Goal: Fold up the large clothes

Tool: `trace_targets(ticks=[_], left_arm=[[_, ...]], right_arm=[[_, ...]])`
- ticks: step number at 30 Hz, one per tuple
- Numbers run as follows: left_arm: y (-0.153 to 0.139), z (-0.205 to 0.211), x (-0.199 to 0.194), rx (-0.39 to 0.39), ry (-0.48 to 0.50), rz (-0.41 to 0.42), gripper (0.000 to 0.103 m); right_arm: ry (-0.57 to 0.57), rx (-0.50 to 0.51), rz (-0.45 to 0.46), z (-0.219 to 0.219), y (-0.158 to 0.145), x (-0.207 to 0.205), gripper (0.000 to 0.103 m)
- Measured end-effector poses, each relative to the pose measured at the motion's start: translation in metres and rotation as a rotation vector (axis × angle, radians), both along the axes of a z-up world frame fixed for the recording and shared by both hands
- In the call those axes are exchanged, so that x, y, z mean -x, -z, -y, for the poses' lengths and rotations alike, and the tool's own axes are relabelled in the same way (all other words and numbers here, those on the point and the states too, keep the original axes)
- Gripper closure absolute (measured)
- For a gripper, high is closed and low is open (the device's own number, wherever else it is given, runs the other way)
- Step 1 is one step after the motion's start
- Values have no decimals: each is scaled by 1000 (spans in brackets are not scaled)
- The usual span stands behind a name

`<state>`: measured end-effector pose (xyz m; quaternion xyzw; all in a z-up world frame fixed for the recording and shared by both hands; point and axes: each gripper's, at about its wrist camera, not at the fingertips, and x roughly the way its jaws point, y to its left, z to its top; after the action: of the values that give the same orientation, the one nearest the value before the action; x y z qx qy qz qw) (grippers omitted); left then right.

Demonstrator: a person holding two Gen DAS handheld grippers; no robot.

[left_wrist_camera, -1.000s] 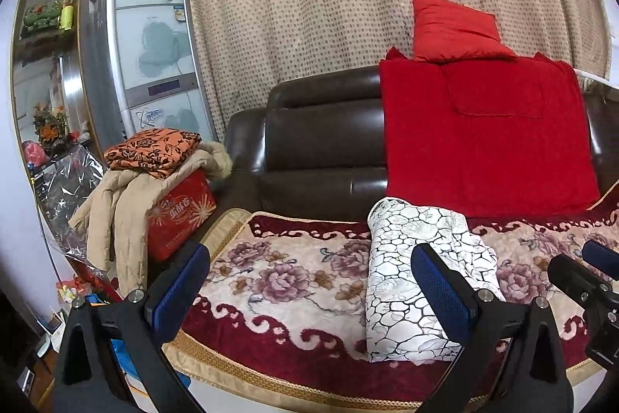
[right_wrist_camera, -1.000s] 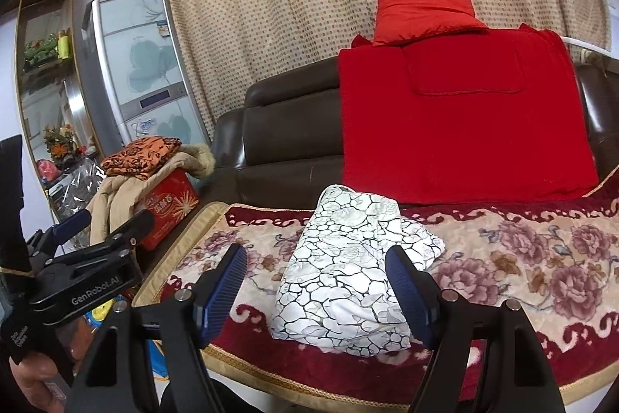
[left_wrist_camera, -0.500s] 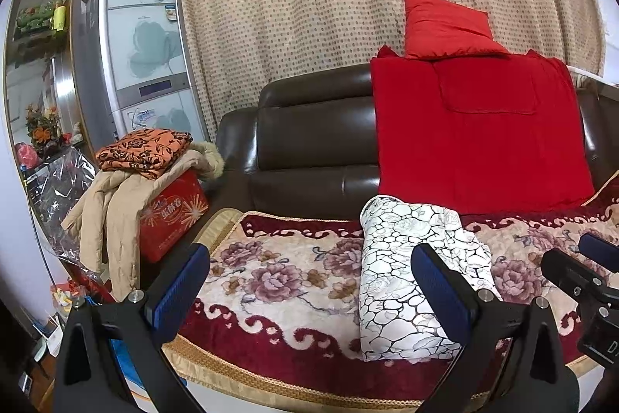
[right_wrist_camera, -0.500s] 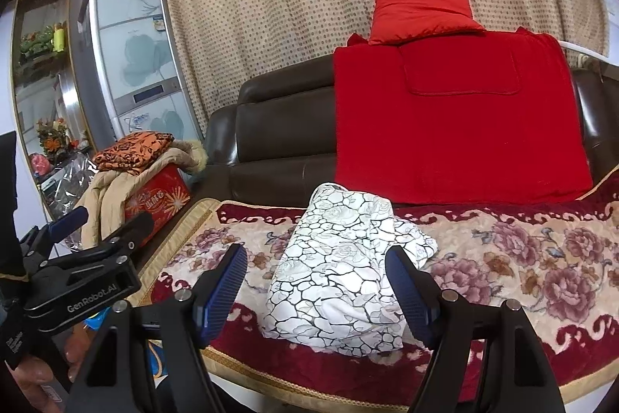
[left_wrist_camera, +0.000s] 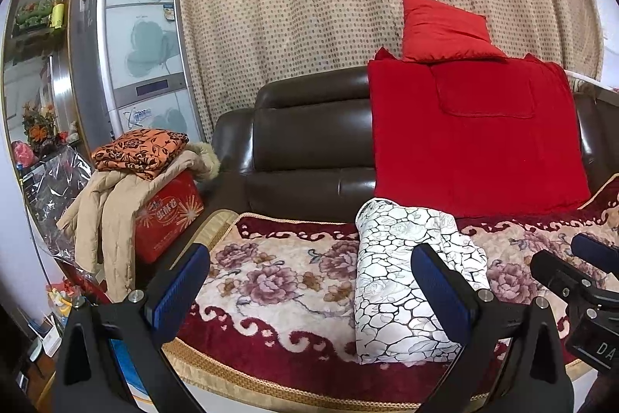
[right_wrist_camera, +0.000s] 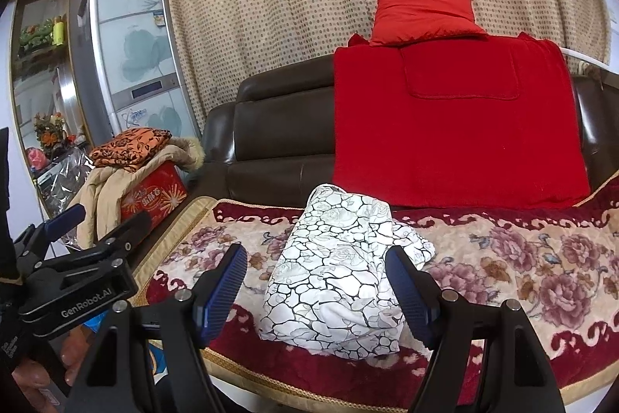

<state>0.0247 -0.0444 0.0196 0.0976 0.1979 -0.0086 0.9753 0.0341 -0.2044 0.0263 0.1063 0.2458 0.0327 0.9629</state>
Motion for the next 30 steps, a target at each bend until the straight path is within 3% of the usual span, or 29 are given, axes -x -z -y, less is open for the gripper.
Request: trace_targets(ticks=[30], left_arm=[[29, -8, -31, 13, 10, -70, 0]], right_arm=[[47, 16, -67, -11, 20, -30, 26]])
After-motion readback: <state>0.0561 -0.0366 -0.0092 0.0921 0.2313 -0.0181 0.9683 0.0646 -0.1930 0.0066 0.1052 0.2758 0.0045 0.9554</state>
